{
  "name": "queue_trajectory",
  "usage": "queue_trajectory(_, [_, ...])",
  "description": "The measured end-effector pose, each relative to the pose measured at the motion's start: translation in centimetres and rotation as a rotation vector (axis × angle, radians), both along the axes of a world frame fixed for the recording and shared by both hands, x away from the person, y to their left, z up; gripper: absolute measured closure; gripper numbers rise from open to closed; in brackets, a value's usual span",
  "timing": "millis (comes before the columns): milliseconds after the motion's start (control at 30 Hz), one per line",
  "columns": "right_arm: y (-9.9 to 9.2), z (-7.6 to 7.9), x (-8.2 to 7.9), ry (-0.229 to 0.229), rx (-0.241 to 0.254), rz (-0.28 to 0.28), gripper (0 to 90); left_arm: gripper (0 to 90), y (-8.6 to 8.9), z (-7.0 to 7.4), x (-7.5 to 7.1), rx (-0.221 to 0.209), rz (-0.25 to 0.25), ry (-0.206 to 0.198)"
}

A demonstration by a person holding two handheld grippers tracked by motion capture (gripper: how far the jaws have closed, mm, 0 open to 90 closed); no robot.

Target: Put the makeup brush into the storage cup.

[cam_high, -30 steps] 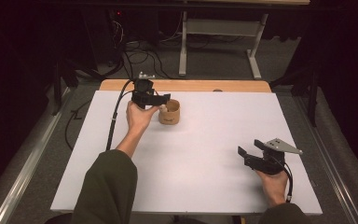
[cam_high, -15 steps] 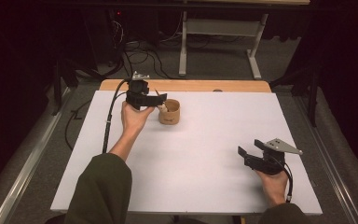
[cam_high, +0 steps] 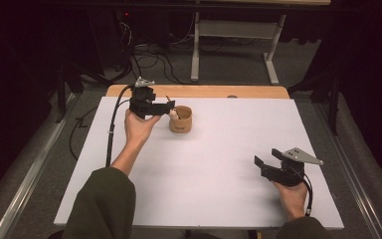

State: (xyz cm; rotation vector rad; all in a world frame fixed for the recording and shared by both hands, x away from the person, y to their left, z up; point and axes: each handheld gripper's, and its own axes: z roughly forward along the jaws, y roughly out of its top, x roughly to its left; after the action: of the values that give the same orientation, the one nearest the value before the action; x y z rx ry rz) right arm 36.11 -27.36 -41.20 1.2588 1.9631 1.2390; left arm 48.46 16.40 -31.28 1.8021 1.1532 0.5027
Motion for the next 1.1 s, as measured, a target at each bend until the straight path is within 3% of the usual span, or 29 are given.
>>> queue_trajectory(1100, [-0.2,0.1,-0.2,-0.007,0.017,-0.007,26.9,18.9,1.4,0.8,-3.9,-0.018,-0.059,-0.068])
